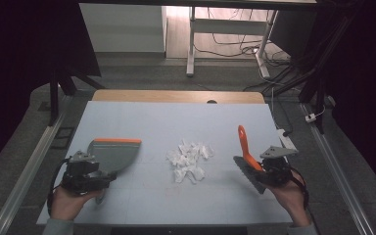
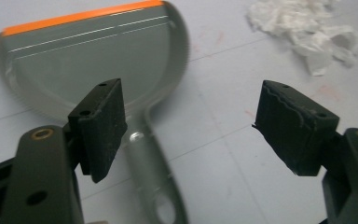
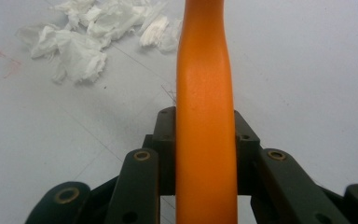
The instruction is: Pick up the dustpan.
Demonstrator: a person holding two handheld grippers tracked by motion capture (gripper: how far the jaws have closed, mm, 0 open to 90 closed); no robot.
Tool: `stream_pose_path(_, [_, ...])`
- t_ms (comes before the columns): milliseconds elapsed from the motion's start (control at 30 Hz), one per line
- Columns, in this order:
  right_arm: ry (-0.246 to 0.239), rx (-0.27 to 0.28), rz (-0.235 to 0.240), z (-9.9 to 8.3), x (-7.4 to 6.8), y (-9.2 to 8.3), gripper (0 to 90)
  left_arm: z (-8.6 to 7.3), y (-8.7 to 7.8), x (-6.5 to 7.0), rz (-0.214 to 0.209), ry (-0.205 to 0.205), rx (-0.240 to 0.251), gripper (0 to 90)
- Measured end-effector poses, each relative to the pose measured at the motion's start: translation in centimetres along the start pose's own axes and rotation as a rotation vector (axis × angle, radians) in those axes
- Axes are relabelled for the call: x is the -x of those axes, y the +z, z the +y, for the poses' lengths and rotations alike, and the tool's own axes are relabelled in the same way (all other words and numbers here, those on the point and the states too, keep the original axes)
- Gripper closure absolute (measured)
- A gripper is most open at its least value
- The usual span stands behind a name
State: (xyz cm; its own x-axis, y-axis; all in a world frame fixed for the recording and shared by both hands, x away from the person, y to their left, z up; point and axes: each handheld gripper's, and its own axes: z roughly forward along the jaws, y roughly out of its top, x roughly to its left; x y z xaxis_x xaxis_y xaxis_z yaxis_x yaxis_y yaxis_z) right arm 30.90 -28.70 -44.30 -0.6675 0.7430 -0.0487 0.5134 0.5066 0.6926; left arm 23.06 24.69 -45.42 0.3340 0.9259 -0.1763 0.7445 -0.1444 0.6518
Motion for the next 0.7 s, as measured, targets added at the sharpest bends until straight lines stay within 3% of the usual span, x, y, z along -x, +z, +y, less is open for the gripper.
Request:
stream_pose_path(200, [0.001,-0.005,-0.007,-0.1,0.0,0.1,70.5,-0.4,-0.4,-0.9,0.018,-0.04,-0.022,22.1])
stream_pose_path(367, [-0.002,-0.004,-0.002,0.0,-0.2,0.1,70.5,-0.4,-0.9,-0.5,0.028,-0.026,-0.034,21.0])
stream_pose_path(467, [-0.006,-0.01,0.001,0.0,-0.2,0.3,70.5,-0.6,-1.0,-0.8,0.035,-0.039,-0.034,20.6])
stream_pose_path(567, [-0.009,-0.012,0.0,-0.1,-0.2,0.4,70.5,-1.0,-0.4,-1.2,0.042,-0.061,-0.073,19.8])
stream_pose_path(700, [-0.008,-0.009,-0.002,-0.1,-0.2,0.3,70.5,-1.2,0.7,-1.3,0.068,-0.052,-0.135,18.3])
